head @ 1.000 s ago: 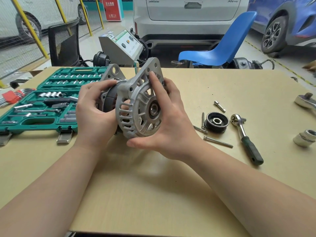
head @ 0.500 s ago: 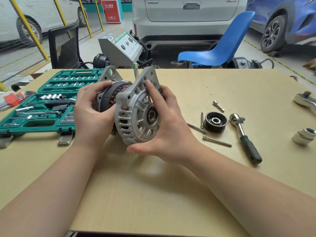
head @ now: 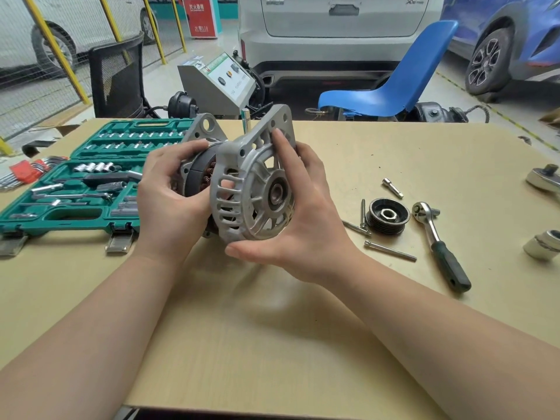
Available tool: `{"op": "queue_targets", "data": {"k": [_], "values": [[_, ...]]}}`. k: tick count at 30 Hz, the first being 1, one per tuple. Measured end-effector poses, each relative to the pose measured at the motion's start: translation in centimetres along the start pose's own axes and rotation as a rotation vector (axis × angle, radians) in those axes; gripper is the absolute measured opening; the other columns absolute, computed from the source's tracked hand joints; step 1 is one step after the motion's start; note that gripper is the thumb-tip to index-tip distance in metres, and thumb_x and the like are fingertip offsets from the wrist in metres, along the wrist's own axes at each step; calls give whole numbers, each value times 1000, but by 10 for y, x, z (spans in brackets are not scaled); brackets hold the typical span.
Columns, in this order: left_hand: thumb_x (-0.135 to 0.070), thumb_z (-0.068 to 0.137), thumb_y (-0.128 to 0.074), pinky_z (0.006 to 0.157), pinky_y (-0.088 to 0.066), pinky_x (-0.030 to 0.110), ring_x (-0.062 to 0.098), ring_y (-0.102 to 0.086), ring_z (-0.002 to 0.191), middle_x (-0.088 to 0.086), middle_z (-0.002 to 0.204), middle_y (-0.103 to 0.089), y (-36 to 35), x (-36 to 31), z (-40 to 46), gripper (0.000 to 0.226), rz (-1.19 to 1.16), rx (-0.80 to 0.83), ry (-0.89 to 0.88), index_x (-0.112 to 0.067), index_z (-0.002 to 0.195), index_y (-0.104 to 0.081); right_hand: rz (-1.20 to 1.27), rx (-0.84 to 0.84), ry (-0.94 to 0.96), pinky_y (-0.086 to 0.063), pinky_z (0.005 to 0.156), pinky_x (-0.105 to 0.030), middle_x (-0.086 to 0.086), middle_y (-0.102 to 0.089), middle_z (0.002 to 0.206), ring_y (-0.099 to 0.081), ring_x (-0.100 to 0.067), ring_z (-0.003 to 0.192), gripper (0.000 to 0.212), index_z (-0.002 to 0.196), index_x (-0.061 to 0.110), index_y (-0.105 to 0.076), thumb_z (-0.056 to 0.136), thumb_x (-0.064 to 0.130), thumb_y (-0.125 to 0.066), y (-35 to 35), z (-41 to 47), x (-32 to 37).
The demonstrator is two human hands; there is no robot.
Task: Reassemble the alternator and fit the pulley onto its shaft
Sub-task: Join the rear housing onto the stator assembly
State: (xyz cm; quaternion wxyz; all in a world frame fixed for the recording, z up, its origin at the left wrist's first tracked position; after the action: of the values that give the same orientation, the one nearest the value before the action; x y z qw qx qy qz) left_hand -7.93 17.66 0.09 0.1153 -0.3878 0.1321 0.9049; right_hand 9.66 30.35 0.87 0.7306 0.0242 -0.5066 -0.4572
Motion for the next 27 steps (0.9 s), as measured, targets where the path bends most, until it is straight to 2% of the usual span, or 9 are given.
{"op": "queue_targets", "data": {"k": [4, 7, 14, 27], "values": [[-39, 80, -89, 106, -56, 44, 17, -67, 123, 2, 130, -68, 0, 0, 1, 46, -11, 8, 10, -45, 123, -74, -24, 9, -6, -33, 124, -50, -6, -14, 166, -24, -27, 156, 139, 161, 54, -9, 50, 63, -93, 0, -1, 1], [-41, 78, -90, 107, -56, 44, 16, -67, 124, -1, 130, -67, 1, 0, 0, 46, -25, -4, 26, -51, 120, -74, -42, 37, -15, -32, 124, -51, -6, -12, 166, -23, -28, 156, 140, 160, 55, -8, 51, 61, -94, -2, -3, 0], [-42, 76, -92, 105, -57, 54, 22, -68, 120, -1, 132, -68, 4, 5, 1, 48, -31, -32, 92, -49, 120, -75, -44, 49, -39, -32, 124, -50, -3, -11, 166, -22, -28, 156, 140, 159, 57, -6, 51, 61, -94, -5, -2, -4], [-45, 78, -91, 104, -60, 40, 12, -68, 123, -6, 133, -65, 4, 1, 0, 46, -31, 0, 83, -52, 120, -74, -6, 62, -73, -30, 126, -48, -4, -9, 168, -20, -25, 158, 140, 158, 57, -4, 50, 62, -93, -11, 2, -4]]}}
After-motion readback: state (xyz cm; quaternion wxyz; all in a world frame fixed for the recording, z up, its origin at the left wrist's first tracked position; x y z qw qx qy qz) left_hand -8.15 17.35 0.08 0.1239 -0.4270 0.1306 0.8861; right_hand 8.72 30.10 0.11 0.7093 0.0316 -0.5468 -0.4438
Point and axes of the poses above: each hand's wrist, its own z-axis towards the middle knuckle, its own y-axis out of the back of the hand, x = y × z, the point moved 6 cm from there along z, towards the middle knuckle
